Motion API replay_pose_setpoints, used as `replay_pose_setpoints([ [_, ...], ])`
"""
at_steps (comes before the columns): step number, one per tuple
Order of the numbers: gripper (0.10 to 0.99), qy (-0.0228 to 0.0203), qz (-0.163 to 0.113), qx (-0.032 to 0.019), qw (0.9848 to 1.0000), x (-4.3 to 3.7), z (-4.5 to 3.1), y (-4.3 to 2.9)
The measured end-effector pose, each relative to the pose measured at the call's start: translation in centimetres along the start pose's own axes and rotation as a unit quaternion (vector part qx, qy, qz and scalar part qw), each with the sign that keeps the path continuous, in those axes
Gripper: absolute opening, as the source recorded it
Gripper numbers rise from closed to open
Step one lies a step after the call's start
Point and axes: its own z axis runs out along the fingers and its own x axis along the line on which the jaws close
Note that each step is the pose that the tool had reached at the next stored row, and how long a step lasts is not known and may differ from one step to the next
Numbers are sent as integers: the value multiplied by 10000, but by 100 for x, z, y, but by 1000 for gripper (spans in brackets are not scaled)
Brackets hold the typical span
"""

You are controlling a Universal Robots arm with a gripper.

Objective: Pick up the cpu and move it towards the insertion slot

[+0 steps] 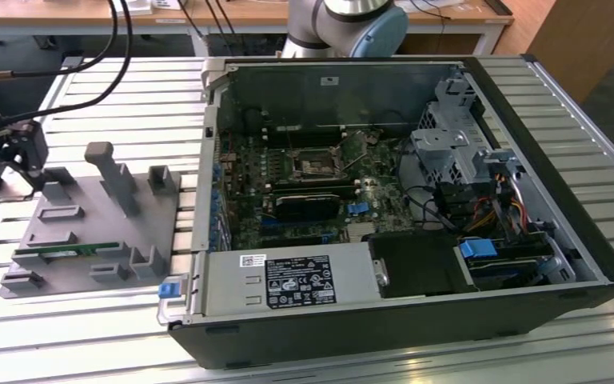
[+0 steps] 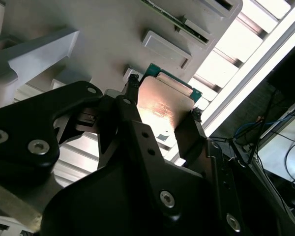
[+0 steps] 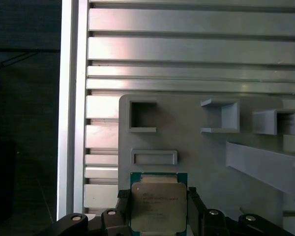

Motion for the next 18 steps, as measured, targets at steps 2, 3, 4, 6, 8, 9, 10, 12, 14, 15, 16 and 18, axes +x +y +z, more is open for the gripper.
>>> replay_pose_setpoints([
  [2,545,-1,0,-1,10000,0,-13,1],
  [3,545,-2,0,-1,10000,0,-21,1],
  [4,545,-1,0,-1,10000,0,-30,1],
  [6,545,-2,0,-1,10000,-1,-49,1],
  [8,545,-2,0,-1,10000,-1,-69,2],
  [9,545,-2,0,-1,10000,-1,-77,2],
  [10,545,-2,0,-1,10000,-1,-87,3],
  [12,545,-2,0,-1,10000,-1,-107,3],
  [14,545,-2,0,-1,10000,-1,-127,4],
  [15,545,-2,0,-1,10000,-1,-138,4],
  [16,545,-2,-1,-1,10000,-1,-150,4],
  [18,545,-2,0,-1,10000,-1,-175,6],
])
